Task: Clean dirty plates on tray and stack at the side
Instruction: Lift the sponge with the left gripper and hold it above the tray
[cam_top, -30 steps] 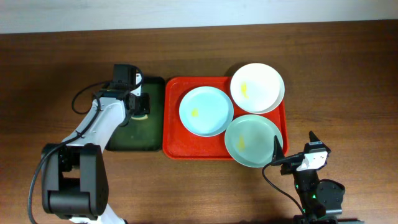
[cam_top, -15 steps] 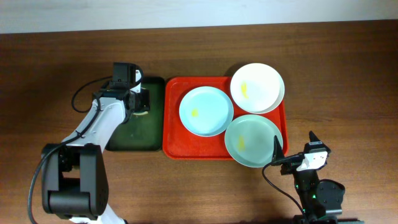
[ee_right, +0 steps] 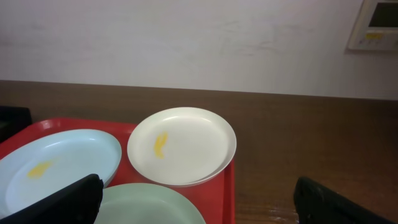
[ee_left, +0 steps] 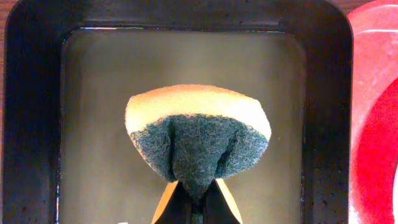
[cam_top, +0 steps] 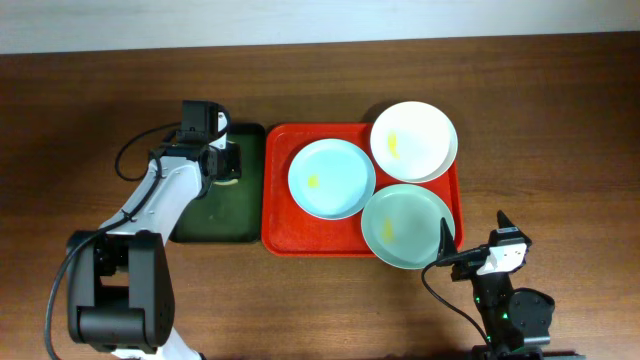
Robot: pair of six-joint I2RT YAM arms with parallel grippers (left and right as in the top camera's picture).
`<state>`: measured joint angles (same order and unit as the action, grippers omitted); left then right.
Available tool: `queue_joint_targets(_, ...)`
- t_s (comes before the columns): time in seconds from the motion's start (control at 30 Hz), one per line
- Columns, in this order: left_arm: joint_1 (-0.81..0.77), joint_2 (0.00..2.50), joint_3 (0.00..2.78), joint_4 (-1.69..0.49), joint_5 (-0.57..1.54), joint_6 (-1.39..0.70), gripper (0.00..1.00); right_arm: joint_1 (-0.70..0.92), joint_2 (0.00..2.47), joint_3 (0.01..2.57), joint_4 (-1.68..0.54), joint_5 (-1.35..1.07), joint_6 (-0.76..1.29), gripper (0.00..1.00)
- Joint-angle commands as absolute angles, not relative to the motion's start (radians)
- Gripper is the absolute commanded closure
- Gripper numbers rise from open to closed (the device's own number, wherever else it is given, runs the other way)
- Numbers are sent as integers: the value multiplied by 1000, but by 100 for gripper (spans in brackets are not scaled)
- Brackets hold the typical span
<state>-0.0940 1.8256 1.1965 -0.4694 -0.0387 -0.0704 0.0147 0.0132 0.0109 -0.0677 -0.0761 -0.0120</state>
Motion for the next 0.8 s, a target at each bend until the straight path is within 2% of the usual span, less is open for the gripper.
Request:
queue_joint_targets(0.0, -94, 1834, 1192, -464, -49, -51, 100, 20, 13, 6, -72, -75, -19, 2)
queue_joint_targets(0.77, -93, 1834, 1192, -455, -50, -51, 100, 20, 13, 6, -72, -75, -19, 2)
